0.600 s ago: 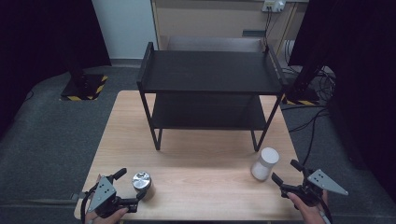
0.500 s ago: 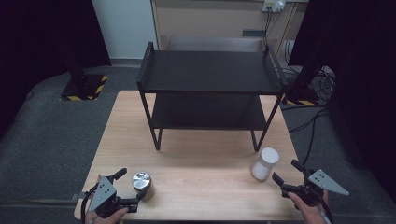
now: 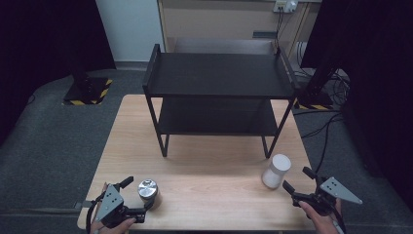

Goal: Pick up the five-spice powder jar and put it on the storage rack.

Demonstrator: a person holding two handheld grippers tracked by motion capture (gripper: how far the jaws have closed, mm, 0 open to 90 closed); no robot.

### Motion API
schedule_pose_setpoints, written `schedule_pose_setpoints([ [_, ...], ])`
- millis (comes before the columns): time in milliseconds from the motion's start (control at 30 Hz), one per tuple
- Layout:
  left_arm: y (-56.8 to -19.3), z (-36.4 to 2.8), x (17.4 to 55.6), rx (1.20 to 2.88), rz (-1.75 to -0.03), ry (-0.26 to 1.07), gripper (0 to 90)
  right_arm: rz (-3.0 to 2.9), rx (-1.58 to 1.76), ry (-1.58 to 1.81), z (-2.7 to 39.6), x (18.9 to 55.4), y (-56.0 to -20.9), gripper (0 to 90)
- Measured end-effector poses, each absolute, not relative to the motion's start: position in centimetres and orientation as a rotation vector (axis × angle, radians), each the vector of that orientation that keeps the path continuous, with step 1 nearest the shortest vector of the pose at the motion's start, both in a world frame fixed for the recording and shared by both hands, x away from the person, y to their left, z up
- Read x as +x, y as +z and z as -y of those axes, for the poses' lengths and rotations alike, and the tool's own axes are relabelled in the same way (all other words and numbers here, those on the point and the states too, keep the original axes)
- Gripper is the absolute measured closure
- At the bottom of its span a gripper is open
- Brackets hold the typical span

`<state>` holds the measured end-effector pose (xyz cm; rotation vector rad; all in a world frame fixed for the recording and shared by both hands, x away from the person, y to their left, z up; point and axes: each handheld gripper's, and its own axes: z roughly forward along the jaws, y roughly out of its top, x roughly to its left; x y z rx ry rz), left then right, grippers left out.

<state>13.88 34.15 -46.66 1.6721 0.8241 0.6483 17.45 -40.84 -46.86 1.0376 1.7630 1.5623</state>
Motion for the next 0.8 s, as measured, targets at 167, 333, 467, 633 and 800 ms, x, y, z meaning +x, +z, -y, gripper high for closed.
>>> schedule_pose_setpoints([
  [167, -46.9, -34.0, 14.0, 1.686, -0.824, 0.641, 0.0, -1.768, 1.036, 1.561, 40.8, 17.5, -46.9, 3.0],
  [333, -47.1, -33.9, 14.1, 1.699, -0.825, 0.640, 0.0, -1.766, 1.034, 1.566, 40.8, 17.5, -46.9, 2.9],
  [467, -47.4, -33.7, 14.4, 1.714, -0.835, 0.636, 0.0, -1.765, 1.037, 1.566, 40.8, 17.4, -46.8, 3.0],
  [633, -47.6, -33.5, 14.8, 1.736, -0.844, 0.636, 0.0, -1.765, 1.037, 1.566, 40.8, 17.4, -46.8, 2.9],
  [800, -47.7, -33.5, 15.0, 1.750, -0.853, 0.630, 1.3, -1.766, 1.037, 1.563, 40.9, 17.4, -46.9, 2.9],
])
